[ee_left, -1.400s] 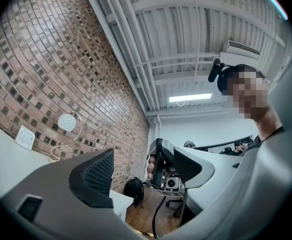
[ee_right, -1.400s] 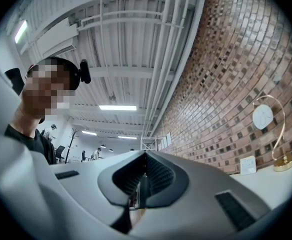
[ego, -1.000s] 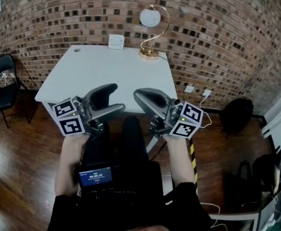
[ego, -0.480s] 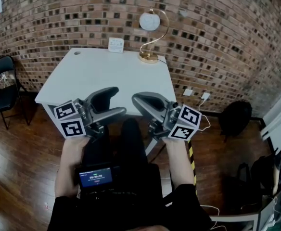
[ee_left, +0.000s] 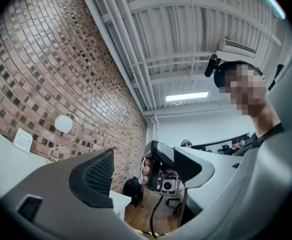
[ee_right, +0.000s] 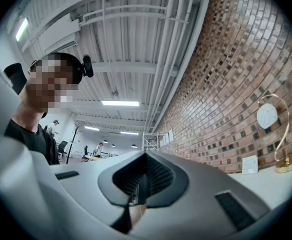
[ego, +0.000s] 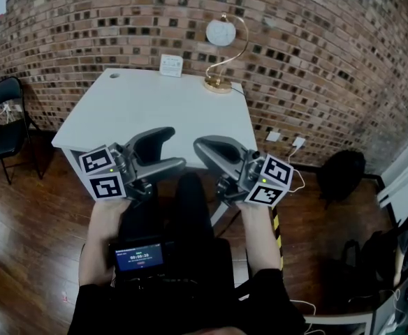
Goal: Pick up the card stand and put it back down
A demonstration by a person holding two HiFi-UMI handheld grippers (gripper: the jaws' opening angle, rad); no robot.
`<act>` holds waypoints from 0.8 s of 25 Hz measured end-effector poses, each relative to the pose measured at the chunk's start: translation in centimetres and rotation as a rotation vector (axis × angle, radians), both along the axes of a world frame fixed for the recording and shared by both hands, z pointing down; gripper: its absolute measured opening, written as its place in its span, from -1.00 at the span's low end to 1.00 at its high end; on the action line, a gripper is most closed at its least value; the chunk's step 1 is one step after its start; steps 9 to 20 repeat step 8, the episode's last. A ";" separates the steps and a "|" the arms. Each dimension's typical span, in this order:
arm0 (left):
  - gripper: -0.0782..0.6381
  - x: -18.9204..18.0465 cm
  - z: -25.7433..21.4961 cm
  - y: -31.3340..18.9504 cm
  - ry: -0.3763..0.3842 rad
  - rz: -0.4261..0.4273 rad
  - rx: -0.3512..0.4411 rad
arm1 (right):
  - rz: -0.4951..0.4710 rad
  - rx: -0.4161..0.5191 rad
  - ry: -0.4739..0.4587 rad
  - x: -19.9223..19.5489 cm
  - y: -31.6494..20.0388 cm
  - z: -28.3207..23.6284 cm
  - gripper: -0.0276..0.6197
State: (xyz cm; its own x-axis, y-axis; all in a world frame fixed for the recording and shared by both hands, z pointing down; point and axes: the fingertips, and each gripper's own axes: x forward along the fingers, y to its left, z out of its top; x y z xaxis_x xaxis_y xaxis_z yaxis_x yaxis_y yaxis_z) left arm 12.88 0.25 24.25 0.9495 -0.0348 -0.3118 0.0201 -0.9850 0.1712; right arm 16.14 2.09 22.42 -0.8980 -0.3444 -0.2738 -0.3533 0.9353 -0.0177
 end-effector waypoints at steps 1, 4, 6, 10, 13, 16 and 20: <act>0.26 0.0 0.0 0.0 0.000 0.000 0.000 | 0.000 -0.001 0.000 0.0 0.0 0.0 -0.88; 0.26 -0.1 0.1 0.1 -0.001 -0.001 0.000 | 0.000 -0.002 -0.001 0.0 0.0 0.2 -0.88; 0.26 -0.1 0.2 0.0 -0.002 0.000 0.000 | 0.001 -0.002 -0.002 0.0 -0.1 0.2 -0.88; 0.26 0.0 0.2 -0.1 -0.002 0.001 0.000 | 0.003 -0.004 -0.003 0.1 -0.1 0.3 -0.88; 0.26 0.0 0.2 -0.1 -0.002 0.001 0.000 | 0.003 -0.004 -0.003 0.1 -0.1 0.3 -0.88; 0.26 0.0 0.2 -0.1 -0.002 0.001 0.000 | 0.003 -0.004 -0.003 0.1 -0.1 0.3 -0.88; 0.26 0.0 0.2 -0.1 -0.002 0.001 0.000 | 0.003 -0.004 -0.003 0.1 -0.1 0.3 -0.88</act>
